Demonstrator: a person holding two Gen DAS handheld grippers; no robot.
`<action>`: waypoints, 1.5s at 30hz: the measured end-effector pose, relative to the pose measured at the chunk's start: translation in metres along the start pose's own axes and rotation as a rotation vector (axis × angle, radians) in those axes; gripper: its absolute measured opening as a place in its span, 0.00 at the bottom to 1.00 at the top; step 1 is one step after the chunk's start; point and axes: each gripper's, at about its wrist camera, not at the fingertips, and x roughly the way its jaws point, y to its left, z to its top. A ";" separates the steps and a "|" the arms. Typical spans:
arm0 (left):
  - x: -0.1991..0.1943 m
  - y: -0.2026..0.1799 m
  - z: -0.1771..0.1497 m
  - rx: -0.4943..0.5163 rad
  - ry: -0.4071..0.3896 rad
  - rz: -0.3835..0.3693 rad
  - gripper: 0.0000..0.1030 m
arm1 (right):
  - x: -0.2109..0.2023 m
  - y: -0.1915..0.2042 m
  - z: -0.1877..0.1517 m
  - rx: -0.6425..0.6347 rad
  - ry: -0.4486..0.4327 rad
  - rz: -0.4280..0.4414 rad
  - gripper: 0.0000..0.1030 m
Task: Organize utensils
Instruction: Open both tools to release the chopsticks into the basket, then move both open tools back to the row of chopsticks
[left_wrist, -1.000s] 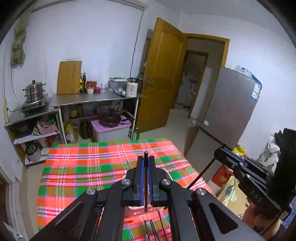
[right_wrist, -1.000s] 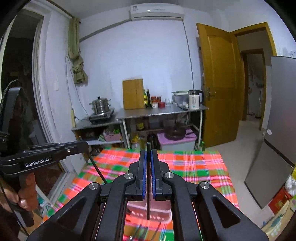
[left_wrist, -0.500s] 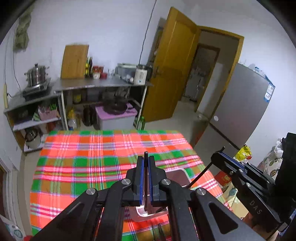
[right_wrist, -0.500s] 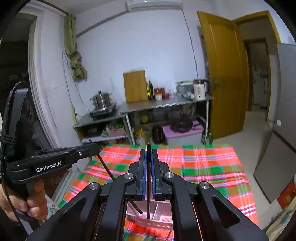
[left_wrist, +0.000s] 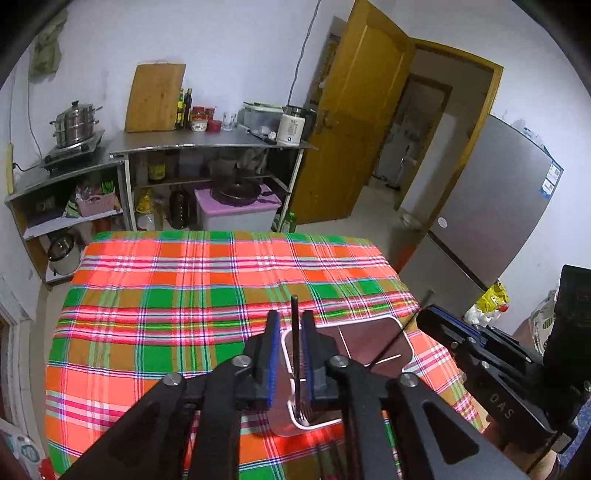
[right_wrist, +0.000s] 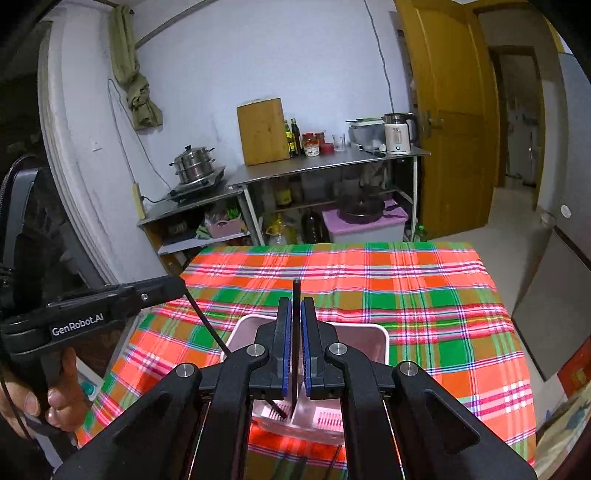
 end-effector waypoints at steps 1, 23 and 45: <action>-0.004 0.000 0.000 0.002 -0.011 0.000 0.20 | -0.002 0.000 0.000 -0.002 -0.006 -0.007 0.13; -0.096 -0.026 -0.094 0.060 -0.165 -0.018 0.33 | -0.101 0.010 -0.066 -0.046 -0.106 -0.075 0.24; -0.114 -0.049 -0.232 0.129 -0.110 -0.024 0.33 | -0.136 0.027 -0.172 -0.066 -0.029 -0.100 0.24</action>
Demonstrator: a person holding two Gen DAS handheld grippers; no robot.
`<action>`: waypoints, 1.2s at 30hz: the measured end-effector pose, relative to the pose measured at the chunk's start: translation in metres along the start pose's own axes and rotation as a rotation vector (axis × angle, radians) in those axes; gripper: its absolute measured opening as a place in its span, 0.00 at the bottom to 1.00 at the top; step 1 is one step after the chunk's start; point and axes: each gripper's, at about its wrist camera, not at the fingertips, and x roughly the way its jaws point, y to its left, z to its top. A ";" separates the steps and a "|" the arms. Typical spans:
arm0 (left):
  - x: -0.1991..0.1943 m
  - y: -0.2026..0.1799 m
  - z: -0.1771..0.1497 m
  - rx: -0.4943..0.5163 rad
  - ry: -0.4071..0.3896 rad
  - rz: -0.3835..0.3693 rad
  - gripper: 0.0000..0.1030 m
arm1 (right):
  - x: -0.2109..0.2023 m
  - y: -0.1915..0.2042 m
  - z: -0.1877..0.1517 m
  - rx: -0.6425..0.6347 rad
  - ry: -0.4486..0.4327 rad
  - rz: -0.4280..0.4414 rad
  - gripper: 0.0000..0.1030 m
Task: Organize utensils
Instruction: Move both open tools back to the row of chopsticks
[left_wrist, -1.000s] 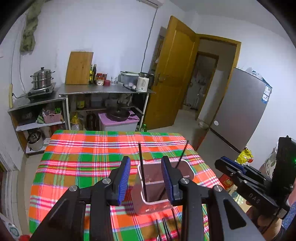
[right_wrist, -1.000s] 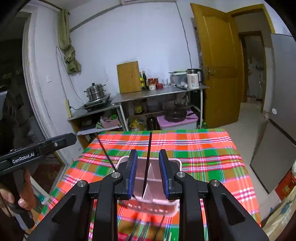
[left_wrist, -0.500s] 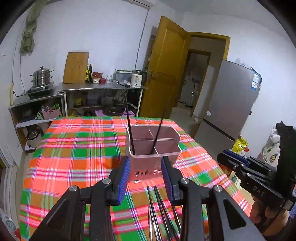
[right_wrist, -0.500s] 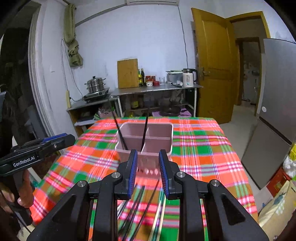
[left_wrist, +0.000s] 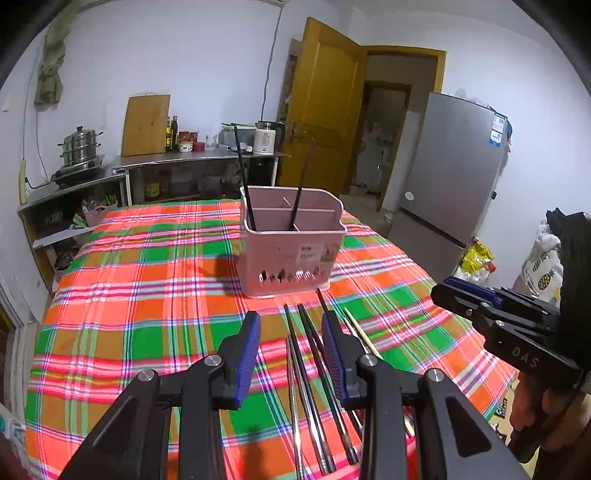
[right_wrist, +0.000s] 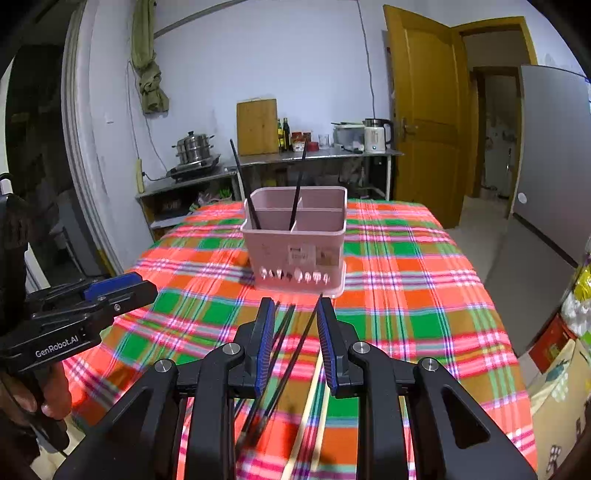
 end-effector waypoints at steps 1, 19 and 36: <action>-0.001 -0.001 -0.003 0.002 0.001 -0.003 0.33 | 0.000 -0.001 -0.004 0.002 0.003 0.001 0.24; 0.020 -0.008 -0.024 0.003 0.076 -0.012 0.33 | 0.005 -0.011 -0.034 0.023 0.055 -0.008 0.24; 0.099 0.008 -0.044 -0.012 0.254 0.027 0.33 | 0.046 -0.028 -0.051 0.079 0.158 -0.010 0.24</action>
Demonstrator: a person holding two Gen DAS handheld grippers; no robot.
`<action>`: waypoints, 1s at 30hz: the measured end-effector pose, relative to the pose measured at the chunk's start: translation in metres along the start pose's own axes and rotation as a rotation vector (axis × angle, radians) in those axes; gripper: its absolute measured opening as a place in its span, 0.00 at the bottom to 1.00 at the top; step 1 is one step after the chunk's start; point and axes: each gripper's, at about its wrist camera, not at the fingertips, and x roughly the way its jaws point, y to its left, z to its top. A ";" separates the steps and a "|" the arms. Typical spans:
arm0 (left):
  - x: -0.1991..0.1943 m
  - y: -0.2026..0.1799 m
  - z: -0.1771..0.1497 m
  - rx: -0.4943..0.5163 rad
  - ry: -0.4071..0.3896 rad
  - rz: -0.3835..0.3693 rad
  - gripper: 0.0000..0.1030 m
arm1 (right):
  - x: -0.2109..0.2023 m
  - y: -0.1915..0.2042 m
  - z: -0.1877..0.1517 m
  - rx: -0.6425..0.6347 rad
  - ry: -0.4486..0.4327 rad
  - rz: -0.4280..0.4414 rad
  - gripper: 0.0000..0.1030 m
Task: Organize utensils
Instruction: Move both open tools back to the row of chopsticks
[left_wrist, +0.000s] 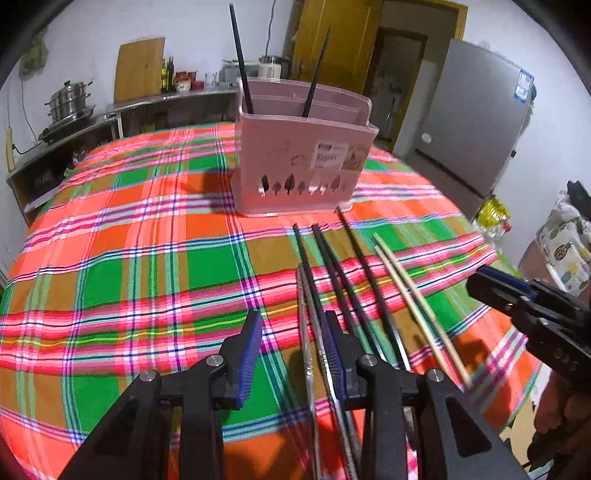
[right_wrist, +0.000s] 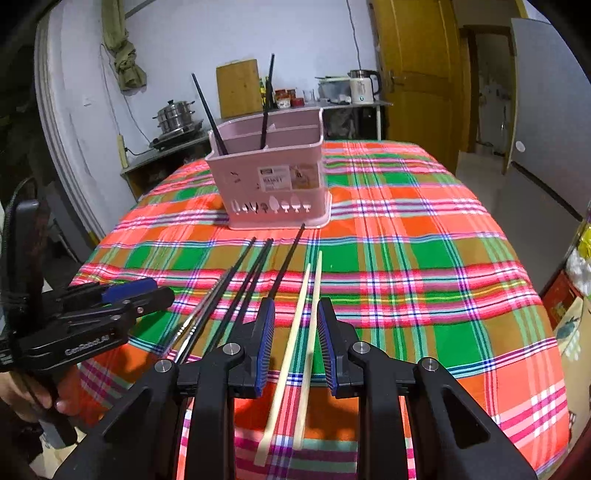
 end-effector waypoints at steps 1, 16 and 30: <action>0.005 0.001 0.001 0.002 0.011 -0.002 0.32 | 0.001 0.000 0.000 0.001 0.003 0.001 0.24; 0.037 -0.001 0.002 0.051 0.077 0.035 0.27 | 0.034 0.001 0.009 0.005 0.052 0.024 0.24; 0.047 0.007 0.019 0.002 0.105 0.038 0.24 | 0.071 0.009 0.028 0.018 0.101 0.053 0.21</action>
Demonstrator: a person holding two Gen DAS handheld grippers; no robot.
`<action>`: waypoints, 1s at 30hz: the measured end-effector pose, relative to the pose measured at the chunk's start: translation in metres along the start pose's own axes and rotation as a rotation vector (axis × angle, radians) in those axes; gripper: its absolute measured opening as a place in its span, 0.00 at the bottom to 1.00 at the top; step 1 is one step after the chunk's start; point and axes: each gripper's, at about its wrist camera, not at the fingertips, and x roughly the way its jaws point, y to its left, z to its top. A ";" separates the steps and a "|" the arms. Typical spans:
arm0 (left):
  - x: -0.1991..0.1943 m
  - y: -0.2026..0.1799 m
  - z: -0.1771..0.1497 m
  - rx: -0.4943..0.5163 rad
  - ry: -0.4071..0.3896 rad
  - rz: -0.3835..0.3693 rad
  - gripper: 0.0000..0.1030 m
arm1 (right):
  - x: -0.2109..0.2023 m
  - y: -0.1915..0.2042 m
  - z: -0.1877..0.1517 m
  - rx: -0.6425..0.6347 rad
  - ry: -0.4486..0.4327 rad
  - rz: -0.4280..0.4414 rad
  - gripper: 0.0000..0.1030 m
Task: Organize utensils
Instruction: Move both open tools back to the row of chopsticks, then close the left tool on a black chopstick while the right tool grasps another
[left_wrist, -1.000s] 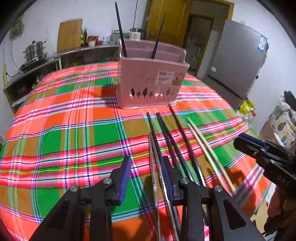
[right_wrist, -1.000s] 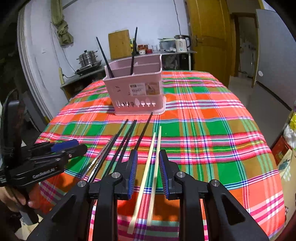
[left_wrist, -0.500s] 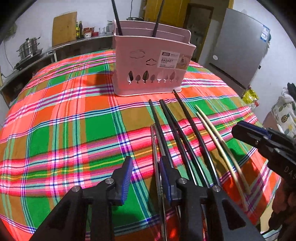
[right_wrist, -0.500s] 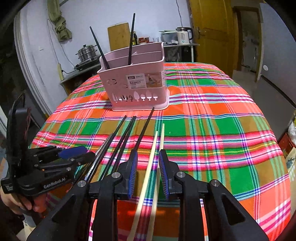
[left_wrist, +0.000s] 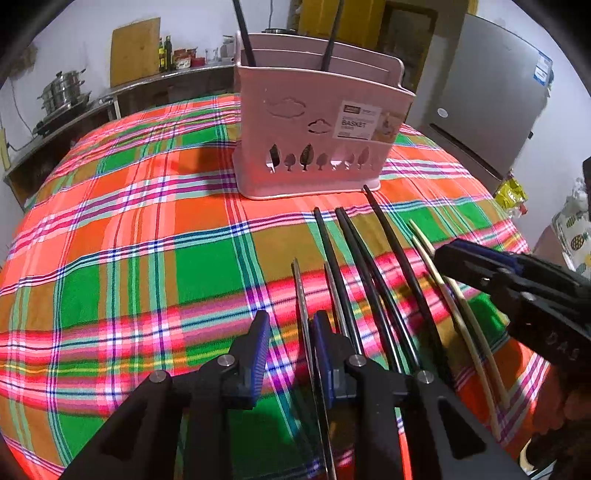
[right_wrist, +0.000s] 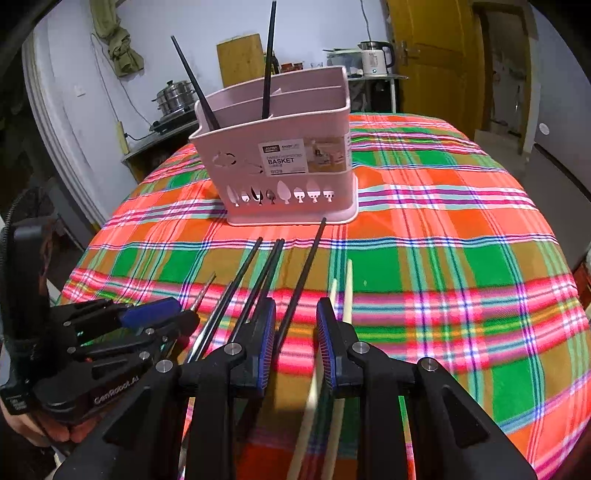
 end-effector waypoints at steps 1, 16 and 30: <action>0.001 0.001 0.002 -0.005 0.005 -0.006 0.24 | 0.004 0.000 0.003 0.002 0.005 0.001 0.20; 0.014 0.004 0.020 -0.001 0.013 0.009 0.13 | 0.056 -0.007 0.031 0.019 0.109 -0.048 0.18; 0.014 0.004 0.020 -0.008 0.023 0.040 0.04 | 0.072 -0.007 0.044 0.007 0.154 -0.067 0.09</action>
